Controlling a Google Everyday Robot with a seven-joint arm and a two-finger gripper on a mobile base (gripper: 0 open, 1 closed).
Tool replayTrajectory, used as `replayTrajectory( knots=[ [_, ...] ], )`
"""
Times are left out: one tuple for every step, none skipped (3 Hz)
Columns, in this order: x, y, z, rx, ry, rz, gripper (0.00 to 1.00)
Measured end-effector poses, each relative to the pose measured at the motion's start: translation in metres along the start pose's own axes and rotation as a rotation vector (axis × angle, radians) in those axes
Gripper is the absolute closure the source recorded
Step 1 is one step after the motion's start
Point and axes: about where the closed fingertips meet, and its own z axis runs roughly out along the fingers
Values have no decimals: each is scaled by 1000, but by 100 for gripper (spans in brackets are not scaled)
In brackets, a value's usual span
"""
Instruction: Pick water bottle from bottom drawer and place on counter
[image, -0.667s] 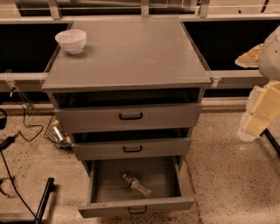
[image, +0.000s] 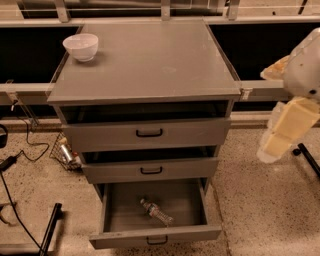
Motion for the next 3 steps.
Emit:
replayTrajectory(
  knots=[
    [-7, 7, 23, -16, -18, 15, 0],
    [-9, 22, 54, -18, -27, 43, 0],
    [-7, 44, 92, 12, -43, 60, 0]
  ],
)
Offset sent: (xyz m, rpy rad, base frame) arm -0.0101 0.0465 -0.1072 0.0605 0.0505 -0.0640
